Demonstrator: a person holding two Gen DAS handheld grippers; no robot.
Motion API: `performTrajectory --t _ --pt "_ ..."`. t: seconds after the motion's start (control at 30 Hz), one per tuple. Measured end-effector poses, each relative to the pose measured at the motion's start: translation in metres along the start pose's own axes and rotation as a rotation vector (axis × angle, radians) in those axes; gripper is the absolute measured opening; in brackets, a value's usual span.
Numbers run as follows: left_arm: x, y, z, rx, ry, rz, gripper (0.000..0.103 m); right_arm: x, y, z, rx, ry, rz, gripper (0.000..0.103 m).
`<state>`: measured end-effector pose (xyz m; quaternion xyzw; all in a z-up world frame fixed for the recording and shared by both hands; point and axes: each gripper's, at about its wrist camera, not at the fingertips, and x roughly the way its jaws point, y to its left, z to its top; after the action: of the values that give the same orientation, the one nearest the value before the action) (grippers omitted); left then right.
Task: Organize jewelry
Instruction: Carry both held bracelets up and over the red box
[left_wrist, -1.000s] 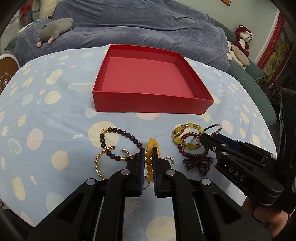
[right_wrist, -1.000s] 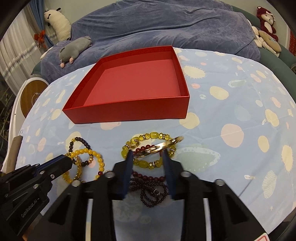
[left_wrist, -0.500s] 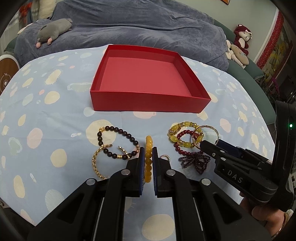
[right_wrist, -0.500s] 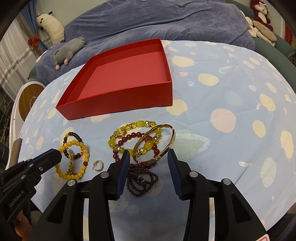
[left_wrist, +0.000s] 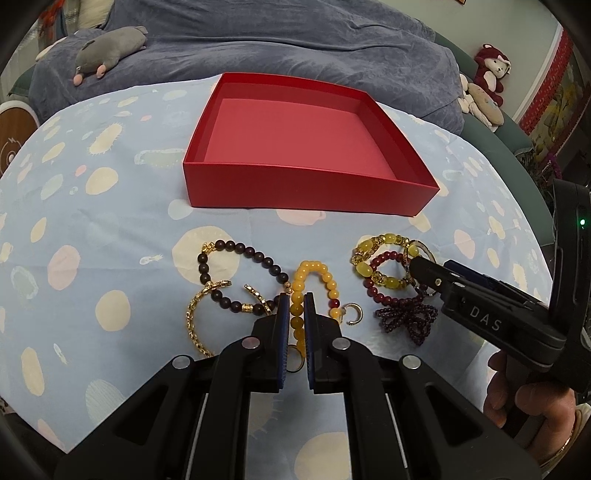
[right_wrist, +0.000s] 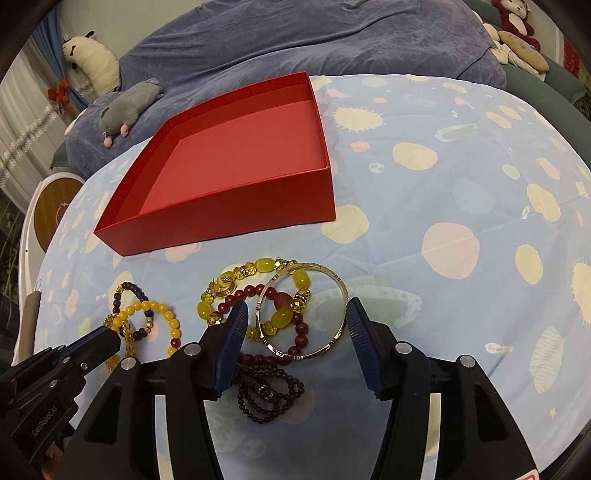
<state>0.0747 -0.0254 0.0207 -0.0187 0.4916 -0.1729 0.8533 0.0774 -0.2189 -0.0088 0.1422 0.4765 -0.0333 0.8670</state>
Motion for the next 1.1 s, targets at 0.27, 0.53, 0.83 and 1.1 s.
performTrajectory --t 0.27,0.53,0.83,1.1 --pt "0.007 0.0 -0.004 -0.003 0.019 0.01 0.008 0.005 0.007 -0.006 -0.047 0.013 -0.029 0.056" --pt "0.012 0.005 -0.008 -0.02 0.032 0.004 0.008 0.012 0.006 -0.003 -0.044 0.017 -0.024 0.056" --pt "0.02 0.004 -0.009 -0.039 0.038 -0.017 0.024 0.006 0.005 -0.003 -0.034 -0.003 -0.002 0.054" --pt "0.028 -0.002 -0.01 0.0 0.043 -0.001 0.007 -0.005 0.007 -0.003 -0.042 -0.022 0.009 0.054"
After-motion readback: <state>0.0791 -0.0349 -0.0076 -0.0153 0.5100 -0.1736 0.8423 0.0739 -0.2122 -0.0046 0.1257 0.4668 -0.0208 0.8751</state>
